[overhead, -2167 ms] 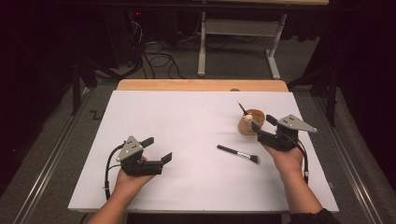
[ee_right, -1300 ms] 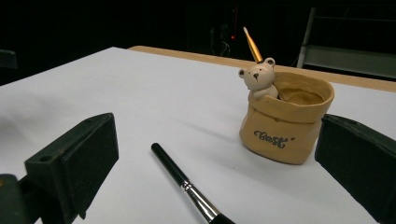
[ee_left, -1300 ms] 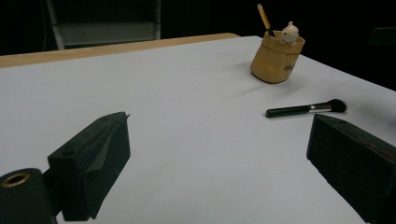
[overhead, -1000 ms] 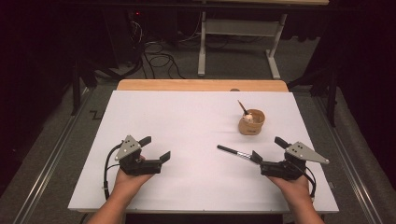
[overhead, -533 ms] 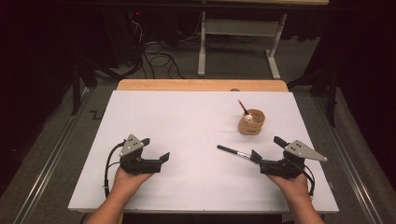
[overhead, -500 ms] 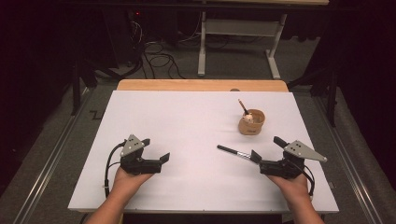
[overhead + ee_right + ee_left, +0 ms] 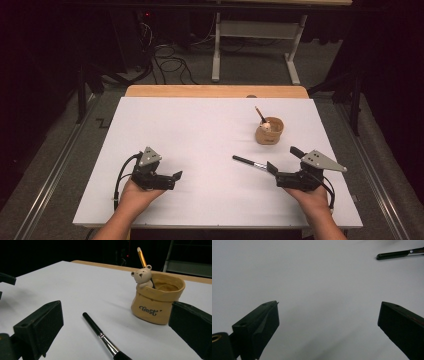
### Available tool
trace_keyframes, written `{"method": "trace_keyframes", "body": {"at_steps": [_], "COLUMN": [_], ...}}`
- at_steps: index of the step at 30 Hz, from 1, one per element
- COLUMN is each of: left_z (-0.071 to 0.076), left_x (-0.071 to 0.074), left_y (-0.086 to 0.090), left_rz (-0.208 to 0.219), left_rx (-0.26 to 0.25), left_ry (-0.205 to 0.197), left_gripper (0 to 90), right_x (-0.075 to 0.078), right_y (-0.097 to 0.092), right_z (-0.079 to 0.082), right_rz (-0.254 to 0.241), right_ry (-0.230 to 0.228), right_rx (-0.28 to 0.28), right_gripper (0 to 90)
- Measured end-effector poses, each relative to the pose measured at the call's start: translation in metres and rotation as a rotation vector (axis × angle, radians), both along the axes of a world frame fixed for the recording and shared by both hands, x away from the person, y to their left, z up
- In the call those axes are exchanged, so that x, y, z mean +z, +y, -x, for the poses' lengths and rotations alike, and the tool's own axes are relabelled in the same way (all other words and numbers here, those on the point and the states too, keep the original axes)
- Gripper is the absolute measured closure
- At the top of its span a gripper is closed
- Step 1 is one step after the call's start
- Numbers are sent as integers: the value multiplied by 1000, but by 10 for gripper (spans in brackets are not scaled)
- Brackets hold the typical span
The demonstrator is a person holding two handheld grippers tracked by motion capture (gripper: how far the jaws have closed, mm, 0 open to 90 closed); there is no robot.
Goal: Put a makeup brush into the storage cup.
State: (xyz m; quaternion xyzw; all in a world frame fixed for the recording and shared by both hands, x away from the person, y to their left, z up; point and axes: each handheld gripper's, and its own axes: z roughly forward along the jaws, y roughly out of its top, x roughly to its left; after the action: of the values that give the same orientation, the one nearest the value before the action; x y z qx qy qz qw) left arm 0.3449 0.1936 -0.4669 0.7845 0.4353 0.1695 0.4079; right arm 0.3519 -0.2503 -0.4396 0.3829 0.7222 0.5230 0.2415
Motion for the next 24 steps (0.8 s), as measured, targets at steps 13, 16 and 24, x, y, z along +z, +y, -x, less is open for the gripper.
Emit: {"method": "trace_keyframes", "body": {"at_steps": [13,16,24], "left_z": [-7,-12,-23], "left_x": [9,15,22], "left_y": [4,6,-2], "left_rz": [-45,-61,-162], "left_rx": [7,6,-54], "left_ry": [63,122,218], "left_gripper": [46,53,59], "right_x": [-4,-5,-5], "right_y": [2,3,2], "right_z": [-6,-9,-8], "right_rz": [-6,9,-1], "right_ry": [32,35,39], "right_rx": [14,27,22], "right_gripper": [3,3,3]}}
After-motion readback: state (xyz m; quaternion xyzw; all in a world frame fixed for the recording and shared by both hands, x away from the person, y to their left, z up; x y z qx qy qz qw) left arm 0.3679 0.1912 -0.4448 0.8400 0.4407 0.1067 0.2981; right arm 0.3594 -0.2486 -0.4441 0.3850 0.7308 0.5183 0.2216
